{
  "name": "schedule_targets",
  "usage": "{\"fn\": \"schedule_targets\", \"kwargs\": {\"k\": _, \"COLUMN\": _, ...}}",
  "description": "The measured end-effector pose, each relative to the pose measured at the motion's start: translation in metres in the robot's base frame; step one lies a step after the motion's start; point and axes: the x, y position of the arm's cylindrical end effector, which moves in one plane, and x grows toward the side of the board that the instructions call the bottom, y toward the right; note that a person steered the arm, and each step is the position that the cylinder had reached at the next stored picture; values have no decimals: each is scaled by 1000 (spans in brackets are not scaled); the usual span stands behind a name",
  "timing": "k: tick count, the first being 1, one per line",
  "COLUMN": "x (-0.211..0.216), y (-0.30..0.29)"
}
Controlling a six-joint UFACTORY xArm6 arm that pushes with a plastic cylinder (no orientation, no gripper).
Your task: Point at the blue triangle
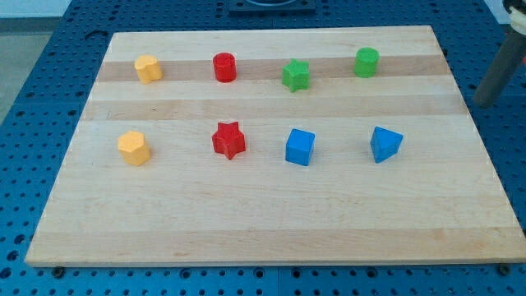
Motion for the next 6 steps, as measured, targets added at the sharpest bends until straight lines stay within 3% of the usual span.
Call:
{"fn": "schedule_targets", "kwargs": {"k": 1, "x": 4, "y": -5}}
{"fn": "schedule_targets", "kwargs": {"k": 3, "x": 10, "y": -86}}
{"fn": "schedule_targets", "kwargs": {"k": 6, "x": 49, "y": -66}}
